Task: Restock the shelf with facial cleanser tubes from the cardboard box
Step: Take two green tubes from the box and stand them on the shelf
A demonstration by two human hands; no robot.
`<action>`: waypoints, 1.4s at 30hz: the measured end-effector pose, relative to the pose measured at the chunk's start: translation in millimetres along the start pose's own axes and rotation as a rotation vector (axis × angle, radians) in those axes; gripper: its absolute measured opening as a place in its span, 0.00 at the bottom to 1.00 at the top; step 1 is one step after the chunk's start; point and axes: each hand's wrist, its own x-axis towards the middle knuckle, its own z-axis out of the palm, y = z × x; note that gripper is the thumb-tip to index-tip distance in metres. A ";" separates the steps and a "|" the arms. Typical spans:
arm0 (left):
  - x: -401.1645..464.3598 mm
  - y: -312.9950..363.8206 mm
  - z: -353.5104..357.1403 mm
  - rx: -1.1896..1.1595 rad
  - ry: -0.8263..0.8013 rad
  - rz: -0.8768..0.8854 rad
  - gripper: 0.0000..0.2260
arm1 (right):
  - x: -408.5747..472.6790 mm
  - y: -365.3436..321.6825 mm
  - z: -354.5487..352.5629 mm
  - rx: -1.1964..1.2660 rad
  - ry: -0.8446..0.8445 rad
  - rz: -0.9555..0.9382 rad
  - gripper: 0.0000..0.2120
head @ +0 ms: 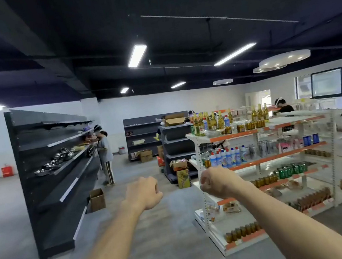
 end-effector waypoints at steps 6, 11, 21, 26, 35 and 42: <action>91.0 -14.3 29.1 0.030 0.010 -0.018 0.07 | 100.4 26.2 27.3 -0.038 0.012 0.010 0.07; 188.7 -21.8 54.1 0.038 0.046 -0.013 0.06 | 203.8 67.1 41.7 -0.024 0.052 -0.029 0.07; 384.5 -51.7 108.1 0.035 0.069 0.007 0.06 | 402.2 102.0 81.7 0.011 0.160 -0.113 0.08; 459.1 -78.4 161.9 0.083 0.227 -0.056 0.07 | 500.6 107.6 123.3 0.019 0.318 -0.157 0.08; 670.6 -157.6 253.5 -0.002 0.231 0.049 0.08 | 706.0 127.7 183.6 0.080 0.347 -0.091 0.10; 841.8 -185.3 345.9 -0.034 0.131 0.143 0.07 | 876.7 199.6 245.0 0.042 0.338 0.005 0.10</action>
